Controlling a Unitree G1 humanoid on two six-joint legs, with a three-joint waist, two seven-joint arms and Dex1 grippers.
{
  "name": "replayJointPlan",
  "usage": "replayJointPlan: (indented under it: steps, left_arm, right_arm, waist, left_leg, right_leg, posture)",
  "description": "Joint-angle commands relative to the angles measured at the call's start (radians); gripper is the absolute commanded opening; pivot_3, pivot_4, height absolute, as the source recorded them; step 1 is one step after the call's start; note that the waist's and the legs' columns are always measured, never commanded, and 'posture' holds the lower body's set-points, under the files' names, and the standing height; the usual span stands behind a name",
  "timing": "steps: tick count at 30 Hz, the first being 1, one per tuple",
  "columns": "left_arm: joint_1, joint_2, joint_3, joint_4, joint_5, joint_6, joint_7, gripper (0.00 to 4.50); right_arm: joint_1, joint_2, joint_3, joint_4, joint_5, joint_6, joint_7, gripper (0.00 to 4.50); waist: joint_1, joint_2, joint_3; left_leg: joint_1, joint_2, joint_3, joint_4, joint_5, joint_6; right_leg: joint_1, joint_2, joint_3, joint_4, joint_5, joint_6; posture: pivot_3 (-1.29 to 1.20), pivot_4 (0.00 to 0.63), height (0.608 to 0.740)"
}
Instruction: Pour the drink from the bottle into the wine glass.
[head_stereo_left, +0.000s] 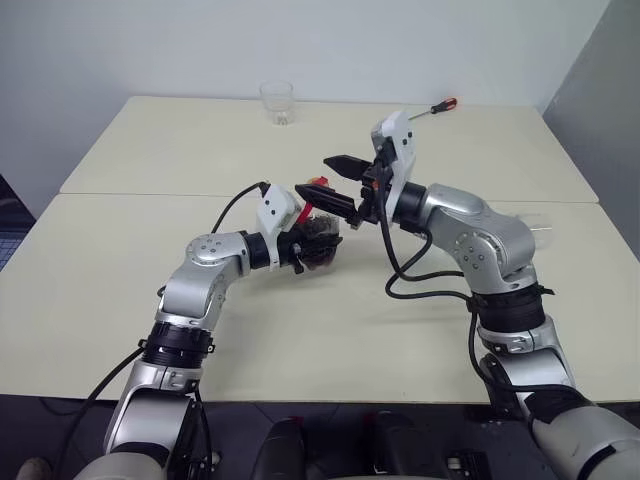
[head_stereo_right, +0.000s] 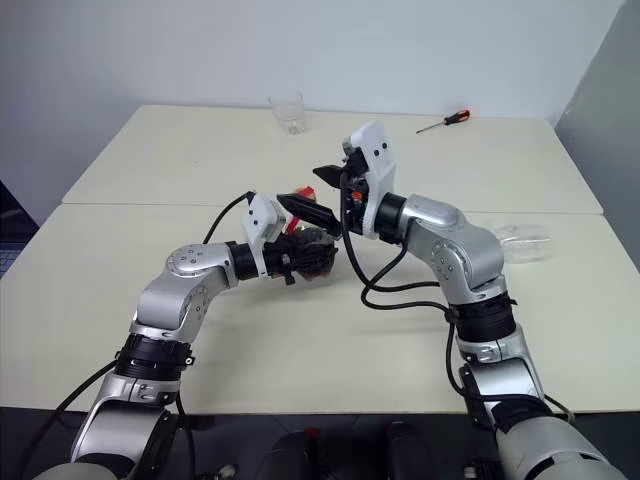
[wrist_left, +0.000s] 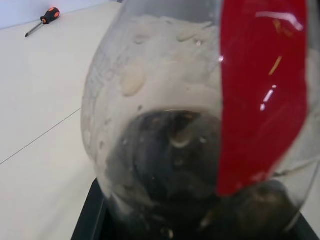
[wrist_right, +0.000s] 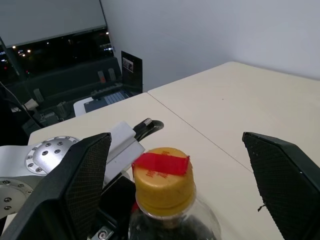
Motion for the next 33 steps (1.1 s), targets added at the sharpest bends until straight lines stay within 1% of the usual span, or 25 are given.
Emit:
replayJointPlan:
  steps: [1, 3, 6, 9, 13, 14, 20, 22, 24, 27, 28, 33]
  left_arm:
    - [-0.017, 0.004, 0.01, -0.045, -0.02, -0.009, -0.009, 1.82]
    - [-0.022, 0.003, 0.009, -0.038, -0.018, -0.014, -0.011, 1.82]
    - [-0.025, 0.0, 0.006, -0.04, -0.016, -0.012, -0.013, 1.82]
    - [-0.028, -0.005, 0.002, -0.04, -0.015, -0.01, -0.013, 1.82]
    - [-0.038, -0.009, 0.002, -0.035, -0.015, -0.008, -0.012, 1.82]
    - [-0.041, -0.009, 0.001, -0.033, -0.015, -0.009, -0.013, 1.82]
    - [-0.046, -0.011, 0.001, -0.028, -0.016, -0.012, -0.016, 1.82]
    - [-0.049, -0.013, 0.0, -0.026, -0.016, -0.013, -0.015, 1.82]
    - [-0.051, -0.015, 0.0, -0.025, -0.015, -0.013, -0.015, 1.82]
    - [-0.057, -0.019, -0.001, -0.019, -0.015, -0.013, -0.015, 1.82]
    - [-0.06, -0.02, 0.0, -0.016, -0.016, -0.013, -0.015, 1.82]
    - [-0.067, -0.026, 0.0, -0.01, -0.015, -0.015, -0.015, 1.82]
  right_arm:
    - [-0.027, 0.003, -0.021, -0.029, 0.021, -0.004, 0.015, 4.5]
    - [-0.026, 0.005, -0.019, -0.034, 0.021, -0.001, 0.016, 4.5]
    - [-0.021, 0.007, -0.012, -0.041, 0.018, -0.002, 0.02, 3.95]
    - [-0.014, 0.007, -0.005, -0.045, 0.012, -0.007, 0.023, 2.95]
    - [-0.005, 0.0, 0.004, -0.052, 0.009, -0.01, 0.033, 1.49]
    - [-0.003, -0.002, 0.006, -0.053, 0.008, -0.011, 0.037, 1.25]
    - [0.004, -0.008, 0.008, -0.063, 0.012, -0.005, 0.053, 1.25]
    - [0.005, -0.011, 0.007, -0.065, 0.015, -0.003, 0.055, 1.89]
    - [0.007, -0.013, 0.007, -0.068, 0.014, -0.003, 0.056, 2.4]
    - [0.009, -0.013, 0.006, -0.072, 0.009, -0.003, 0.056, 3.43]
    - [0.009, -0.012, 0.005, -0.072, 0.01, -0.001, 0.055, 3.71]
    - [0.003, -0.003, 0.001, -0.061, 0.008, 0.001, 0.045, 3.71]
  waist:
    - [0.0, 0.0, 0.0]
    - [0.0, 0.0, 0.0]
    - [0.0, 0.0, 0.0]
    - [0.0, 0.0, 0.0]
    - [0.0, 0.0, 0.0]
    - [0.0, 0.0, 0.0]
    - [0.0, 0.0, 0.0]
    - [0.0, 0.0, 0.0]
    - [0.0, 0.0, 0.0]
    - [0.0, 0.0, 0.0]
    - [0.0, 0.0, 0.0]
    - [0.0, 0.0, 0.0]
  left_leg:
    - [0.0, 0.0, 0.0, 0.0, 0.0, 0.0]
    - [0.0, 0.0, 0.0, 0.0, 0.0, 0.0]
    - [0.0, 0.0, 0.0, 0.0, 0.0, 0.0]
    - [0.0, 0.0, 0.0, 0.0, 0.0, 0.0]
    - [0.0, 0.0, 0.0, 0.0, 0.0, 0.0]
    - [0.0, 0.0, 0.0, 0.0, 0.0, 0.0]
    - [0.0, 0.0, 0.0, 0.0, 0.0, 0.0]
    - [0.0, 0.0, 0.0, 0.0, 0.0, 0.0]
    - [0.0, 0.0, 0.0, 0.0, 0.0, 0.0]
    - [0.0, 0.0, 0.0, 0.0, 0.0, 0.0]
    - [0.0, 0.0, 0.0, 0.0, 0.0, 0.0]
    - [0.0, 0.0, 0.0, 0.0, 0.0, 0.0]
  right_leg:
    - [0.0, 0.0, 0.0, 0.0, 0.0, 0.0]
    - [0.0, 0.0, 0.0, 0.0, 0.0, 0.0]
    - [0.0, 0.0, 0.0, 0.0, 0.0, 0.0]
    - [0.0, 0.0, 0.0, 0.0, 0.0, 0.0]
    - [0.0, 0.0, 0.0, 0.0, 0.0, 0.0]
    - [0.0, 0.0, 0.0, 0.0, 0.0, 0.0]
    - [0.0, 0.0, 0.0, 0.0, 0.0, 0.0]
    - [0.0, 0.0, 0.0, 0.0, 0.0, 0.0]
    - [0.0, 0.0, 0.0, 0.0, 0.0, 0.0]
    - [0.0, 0.0, 0.0, 0.0, 0.0, 0.0]
    - [0.0, 0.0, 0.0, 0.0, 0.0, 0.0]
    - [0.0, 0.0, 0.0, 0.0, 0.0, 0.0]
  posture:
    - [0.0, 0.15, 0.74]
    - [0.0, 0.15, 0.74]
    - [0.0, 0.15, 0.74]
    - [0.0, 0.15, 0.74]
    - [0.0, 0.15, 0.74]
    - [0.0, 0.15, 0.74]
    - [0.0, 0.15, 0.74]
    - [0.0, 0.15, 0.74]
    - [0.0, 0.15, 0.74]
    - [0.0, 0.15, 0.74]
    - [0.0, 0.15, 0.74]
    - [0.0, 0.15, 0.74]
